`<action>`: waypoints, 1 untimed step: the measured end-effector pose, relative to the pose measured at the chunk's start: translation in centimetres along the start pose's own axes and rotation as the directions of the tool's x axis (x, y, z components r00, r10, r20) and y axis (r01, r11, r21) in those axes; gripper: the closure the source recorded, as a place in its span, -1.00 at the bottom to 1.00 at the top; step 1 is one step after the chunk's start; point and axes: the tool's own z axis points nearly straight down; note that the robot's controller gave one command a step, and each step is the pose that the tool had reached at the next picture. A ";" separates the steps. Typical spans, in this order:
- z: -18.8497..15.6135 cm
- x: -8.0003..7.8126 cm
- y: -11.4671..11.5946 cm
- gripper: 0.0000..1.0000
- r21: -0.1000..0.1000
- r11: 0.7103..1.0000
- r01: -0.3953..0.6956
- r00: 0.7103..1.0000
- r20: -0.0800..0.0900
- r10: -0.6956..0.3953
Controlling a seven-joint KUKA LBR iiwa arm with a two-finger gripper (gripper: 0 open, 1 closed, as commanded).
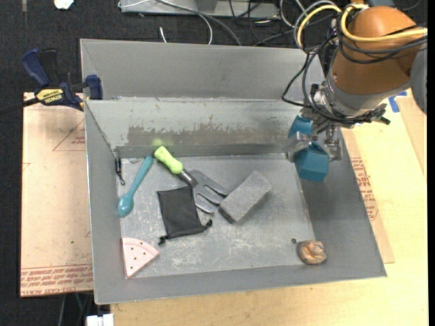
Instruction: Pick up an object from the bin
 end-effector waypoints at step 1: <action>-3.1 -0.1 0.0 1.00 -0.002 1.000 -0.002 1.000 0.001 0.002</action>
Offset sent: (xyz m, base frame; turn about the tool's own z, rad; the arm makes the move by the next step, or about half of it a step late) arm 0.0000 0.0003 0.0497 0.0017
